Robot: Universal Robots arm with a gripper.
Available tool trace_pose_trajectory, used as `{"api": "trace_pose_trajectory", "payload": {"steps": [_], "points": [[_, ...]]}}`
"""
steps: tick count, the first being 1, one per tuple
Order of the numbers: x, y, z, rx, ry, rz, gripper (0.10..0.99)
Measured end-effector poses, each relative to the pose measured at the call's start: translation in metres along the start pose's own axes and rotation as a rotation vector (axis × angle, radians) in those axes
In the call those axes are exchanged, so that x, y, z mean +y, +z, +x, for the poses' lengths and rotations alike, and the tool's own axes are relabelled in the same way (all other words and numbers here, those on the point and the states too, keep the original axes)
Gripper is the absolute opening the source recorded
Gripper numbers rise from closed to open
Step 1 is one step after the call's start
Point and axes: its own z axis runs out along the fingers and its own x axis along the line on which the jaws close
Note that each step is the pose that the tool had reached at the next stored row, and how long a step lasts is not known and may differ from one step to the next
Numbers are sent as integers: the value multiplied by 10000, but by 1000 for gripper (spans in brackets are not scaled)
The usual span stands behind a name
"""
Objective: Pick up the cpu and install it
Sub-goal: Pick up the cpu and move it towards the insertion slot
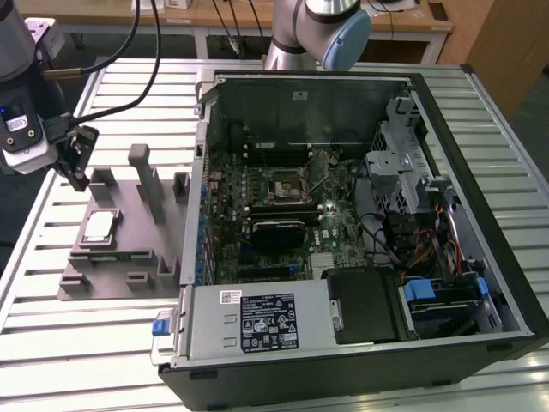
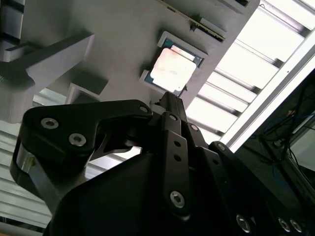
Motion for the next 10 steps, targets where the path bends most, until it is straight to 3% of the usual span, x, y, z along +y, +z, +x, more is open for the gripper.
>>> {"api": "trace_pose_trajectory", "payload": {"steps": [10], "points": [[-5,85,17,0,0,0,106]]}}
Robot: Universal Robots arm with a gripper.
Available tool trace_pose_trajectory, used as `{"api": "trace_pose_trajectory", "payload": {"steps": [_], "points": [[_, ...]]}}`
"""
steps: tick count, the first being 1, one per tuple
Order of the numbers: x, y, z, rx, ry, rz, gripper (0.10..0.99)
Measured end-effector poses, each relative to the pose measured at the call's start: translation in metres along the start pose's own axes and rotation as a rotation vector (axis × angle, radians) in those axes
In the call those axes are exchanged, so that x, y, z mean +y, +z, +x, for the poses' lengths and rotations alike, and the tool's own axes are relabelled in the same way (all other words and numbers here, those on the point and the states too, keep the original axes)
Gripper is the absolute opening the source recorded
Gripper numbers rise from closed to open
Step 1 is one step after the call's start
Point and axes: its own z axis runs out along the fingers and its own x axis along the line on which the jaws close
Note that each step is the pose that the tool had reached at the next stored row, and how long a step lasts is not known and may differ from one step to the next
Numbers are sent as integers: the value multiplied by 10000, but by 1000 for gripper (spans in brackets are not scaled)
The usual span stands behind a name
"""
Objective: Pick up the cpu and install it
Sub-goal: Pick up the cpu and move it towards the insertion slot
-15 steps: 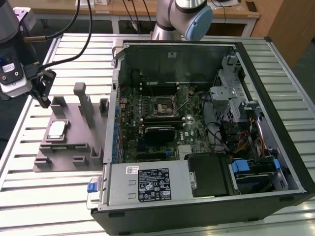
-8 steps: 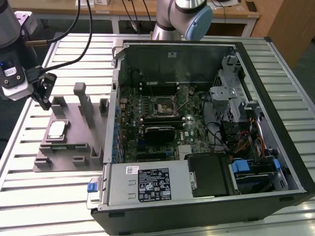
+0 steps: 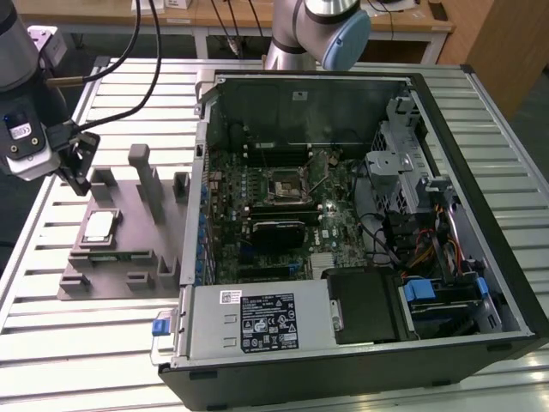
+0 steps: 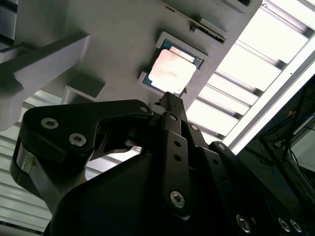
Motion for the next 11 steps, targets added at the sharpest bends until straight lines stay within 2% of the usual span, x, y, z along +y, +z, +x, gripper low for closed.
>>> {"api": "trace_pose_trajectory", "payload": {"steps": [11], "points": [[-6,98,20,2,0,1,106]]}}
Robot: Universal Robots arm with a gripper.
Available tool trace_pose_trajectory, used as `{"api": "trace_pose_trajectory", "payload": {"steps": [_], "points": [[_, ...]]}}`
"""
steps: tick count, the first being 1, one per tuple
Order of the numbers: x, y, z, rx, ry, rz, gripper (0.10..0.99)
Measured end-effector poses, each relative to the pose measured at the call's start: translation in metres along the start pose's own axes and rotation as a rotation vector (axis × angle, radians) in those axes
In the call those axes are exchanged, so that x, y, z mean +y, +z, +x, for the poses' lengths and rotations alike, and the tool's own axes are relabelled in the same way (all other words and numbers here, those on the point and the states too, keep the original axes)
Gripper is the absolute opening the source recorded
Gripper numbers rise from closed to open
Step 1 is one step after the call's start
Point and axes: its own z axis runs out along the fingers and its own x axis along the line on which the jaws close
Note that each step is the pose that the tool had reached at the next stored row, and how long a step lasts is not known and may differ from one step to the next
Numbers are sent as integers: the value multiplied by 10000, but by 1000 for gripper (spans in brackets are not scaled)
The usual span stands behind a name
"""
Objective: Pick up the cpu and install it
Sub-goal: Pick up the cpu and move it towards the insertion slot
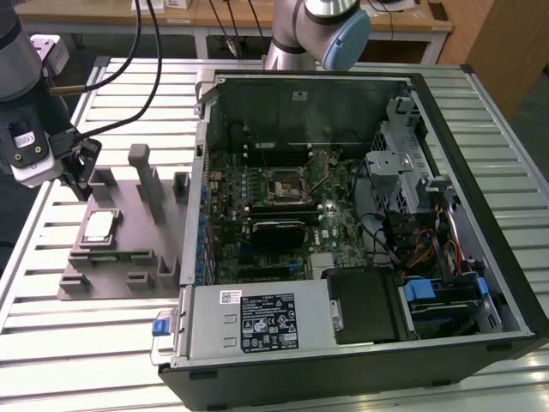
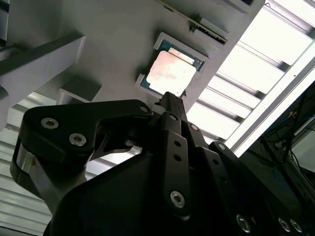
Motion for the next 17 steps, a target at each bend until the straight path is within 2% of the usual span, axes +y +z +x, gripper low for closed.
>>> {"api": "trace_pose_trajectory", "payload": {"steps": [17], "points": [[-17,192,5,-1,0,-1,106]]}}
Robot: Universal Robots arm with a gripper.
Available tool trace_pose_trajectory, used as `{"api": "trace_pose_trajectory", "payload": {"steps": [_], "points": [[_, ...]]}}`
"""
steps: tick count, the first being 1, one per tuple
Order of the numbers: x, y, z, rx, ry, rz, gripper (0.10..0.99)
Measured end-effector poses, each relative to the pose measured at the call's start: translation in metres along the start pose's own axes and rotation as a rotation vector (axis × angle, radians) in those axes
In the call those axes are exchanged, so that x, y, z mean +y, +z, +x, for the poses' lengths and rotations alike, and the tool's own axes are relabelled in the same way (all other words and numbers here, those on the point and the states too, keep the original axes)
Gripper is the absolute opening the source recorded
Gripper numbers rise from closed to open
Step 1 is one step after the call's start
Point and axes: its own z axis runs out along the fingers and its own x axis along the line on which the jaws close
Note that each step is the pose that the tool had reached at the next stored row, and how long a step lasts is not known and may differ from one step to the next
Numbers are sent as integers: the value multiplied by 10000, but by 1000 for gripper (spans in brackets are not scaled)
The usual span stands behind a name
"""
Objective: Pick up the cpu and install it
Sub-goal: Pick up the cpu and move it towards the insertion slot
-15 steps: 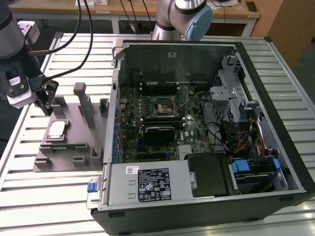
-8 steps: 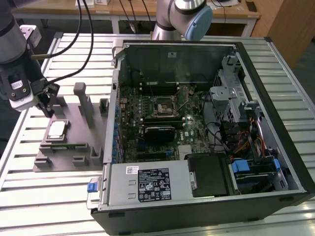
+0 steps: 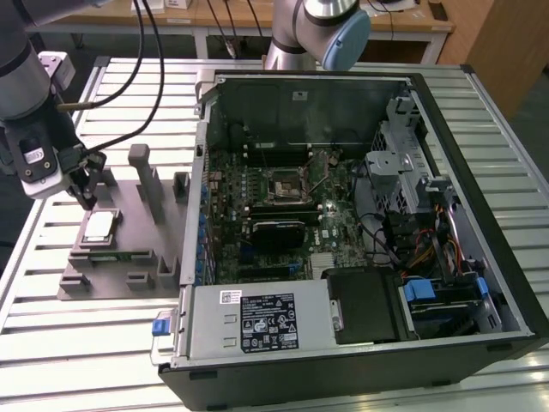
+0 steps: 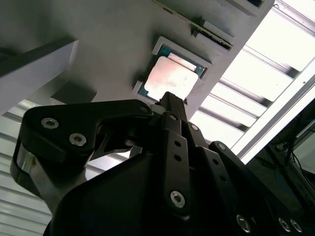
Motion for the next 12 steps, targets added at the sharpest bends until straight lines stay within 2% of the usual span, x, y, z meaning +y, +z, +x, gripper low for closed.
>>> {"api": "trace_pose_trajectory", "payload": {"steps": [12], "points": [[-9,122,4,0,0,0,106]]}}
